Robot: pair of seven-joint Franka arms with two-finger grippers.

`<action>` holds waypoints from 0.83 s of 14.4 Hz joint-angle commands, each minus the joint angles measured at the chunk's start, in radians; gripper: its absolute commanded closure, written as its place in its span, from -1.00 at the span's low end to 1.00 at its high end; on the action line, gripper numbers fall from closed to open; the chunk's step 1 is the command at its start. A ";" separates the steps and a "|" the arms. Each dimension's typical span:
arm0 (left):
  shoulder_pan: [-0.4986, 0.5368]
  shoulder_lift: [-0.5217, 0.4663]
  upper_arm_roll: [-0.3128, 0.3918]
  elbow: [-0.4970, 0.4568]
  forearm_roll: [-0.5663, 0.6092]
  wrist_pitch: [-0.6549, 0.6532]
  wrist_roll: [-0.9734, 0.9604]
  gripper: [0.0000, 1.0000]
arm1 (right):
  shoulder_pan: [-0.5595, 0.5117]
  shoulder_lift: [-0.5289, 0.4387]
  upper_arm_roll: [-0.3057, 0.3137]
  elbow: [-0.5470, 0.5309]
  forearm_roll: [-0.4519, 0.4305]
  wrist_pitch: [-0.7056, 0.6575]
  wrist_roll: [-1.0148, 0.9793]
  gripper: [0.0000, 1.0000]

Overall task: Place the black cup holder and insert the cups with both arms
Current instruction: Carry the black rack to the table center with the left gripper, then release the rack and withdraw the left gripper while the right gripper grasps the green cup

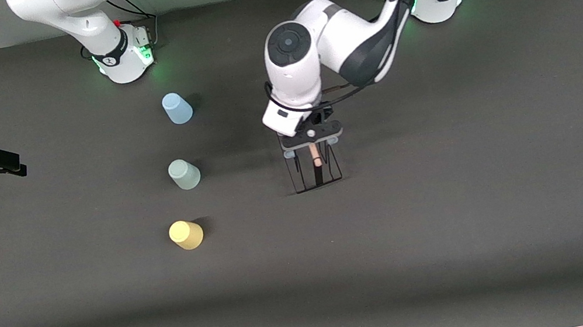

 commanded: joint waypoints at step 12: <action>-0.082 0.070 0.019 0.064 0.085 0.031 -0.053 0.58 | 0.195 -0.062 0.005 -0.207 0.051 0.072 0.371 -1.00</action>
